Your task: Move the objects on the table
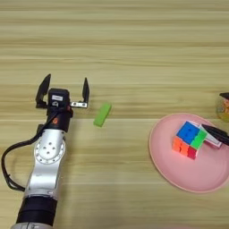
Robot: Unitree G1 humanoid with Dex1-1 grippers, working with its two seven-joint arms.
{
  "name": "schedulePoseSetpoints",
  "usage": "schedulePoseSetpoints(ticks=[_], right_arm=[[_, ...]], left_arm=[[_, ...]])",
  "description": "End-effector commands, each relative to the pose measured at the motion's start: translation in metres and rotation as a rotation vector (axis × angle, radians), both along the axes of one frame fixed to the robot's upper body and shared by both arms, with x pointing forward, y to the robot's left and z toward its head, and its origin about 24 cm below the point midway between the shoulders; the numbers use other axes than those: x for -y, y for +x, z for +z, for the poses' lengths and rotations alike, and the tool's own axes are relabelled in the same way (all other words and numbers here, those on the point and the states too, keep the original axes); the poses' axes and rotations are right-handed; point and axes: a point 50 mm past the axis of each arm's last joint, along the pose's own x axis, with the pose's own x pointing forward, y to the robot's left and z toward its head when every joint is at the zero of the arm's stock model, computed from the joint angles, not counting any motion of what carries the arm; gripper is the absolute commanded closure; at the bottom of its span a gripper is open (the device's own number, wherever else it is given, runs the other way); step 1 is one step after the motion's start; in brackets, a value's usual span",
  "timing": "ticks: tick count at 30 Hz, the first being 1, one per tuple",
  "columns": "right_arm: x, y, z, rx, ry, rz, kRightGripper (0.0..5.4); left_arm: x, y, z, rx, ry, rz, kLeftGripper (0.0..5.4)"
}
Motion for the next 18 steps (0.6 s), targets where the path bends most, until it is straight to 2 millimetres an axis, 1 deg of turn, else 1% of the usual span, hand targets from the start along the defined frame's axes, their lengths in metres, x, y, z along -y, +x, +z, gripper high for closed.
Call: schedulePoseSetpoints(ticks=[1,5,8,14,18], right_arm=[[-0.008,0.0,0.017,0.048,0.078,0.04,0.03],[-0.02,-0.002,0.029,0.076,0.162,0.083,0.03],[-0.027,-0.002,0.037,0.089,0.202,0.113,0.03],[-0.034,-0.005,0.042,0.085,0.213,0.137,0.03],[-0.038,-0.008,0.045,0.084,0.227,0.158,0.03]], left_arm=[[0.004,0.004,0.0,-0.011,0.012,-0.028,0.0],[0.007,0.003,-0.002,-0.033,0.012,-0.065,0.0],[0.016,0.0,-0.006,-0.085,-0.011,-0.142,0.0],[0.036,-0.011,-0.023,-0.225,0.029,-0.334,0.0],[0.044,-0.017,-0.03,-0.297,0.043,-0.413,0.0]])
